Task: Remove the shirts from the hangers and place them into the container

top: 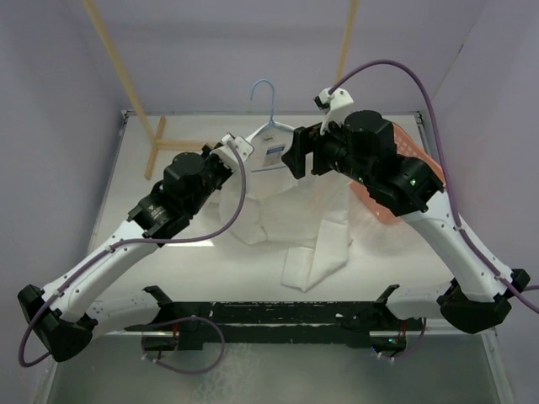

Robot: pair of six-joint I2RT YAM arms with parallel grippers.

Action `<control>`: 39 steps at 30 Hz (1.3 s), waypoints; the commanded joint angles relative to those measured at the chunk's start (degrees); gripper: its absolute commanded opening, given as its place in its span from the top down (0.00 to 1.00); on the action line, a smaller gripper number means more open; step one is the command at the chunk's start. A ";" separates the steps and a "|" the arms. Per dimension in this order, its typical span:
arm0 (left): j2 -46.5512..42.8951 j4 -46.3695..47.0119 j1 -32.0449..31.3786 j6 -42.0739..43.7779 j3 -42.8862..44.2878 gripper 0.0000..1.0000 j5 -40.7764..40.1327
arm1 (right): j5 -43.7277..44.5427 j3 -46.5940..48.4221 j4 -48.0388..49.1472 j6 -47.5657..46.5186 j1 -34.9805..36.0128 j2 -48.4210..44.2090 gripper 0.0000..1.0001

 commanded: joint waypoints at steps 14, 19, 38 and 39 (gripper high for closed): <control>-5.12 5.50 -1.16 0.72 -1.85 1.00 -2.19 | 21.47 -6.49 7.36 0.63 8.04 3.41 0.26; -7.35 6.00 -1.22 0.73 -3.01 1.00 -1.31 | 20.33 -8.20 9.96 -1.00 8.04 4.16 0.26; -9.80 5.66 -1.21 -0.27 -3.82 1.00 0.50 | 37.58 -9.71 1.46 -6.51 7.95 -7.79 0.97; -9.87 5.37 -1.21 -0.26 -3.76 1.00 0.82 | 39.28 -9.37 0.60 -7.41 7.92 -9.49 0.97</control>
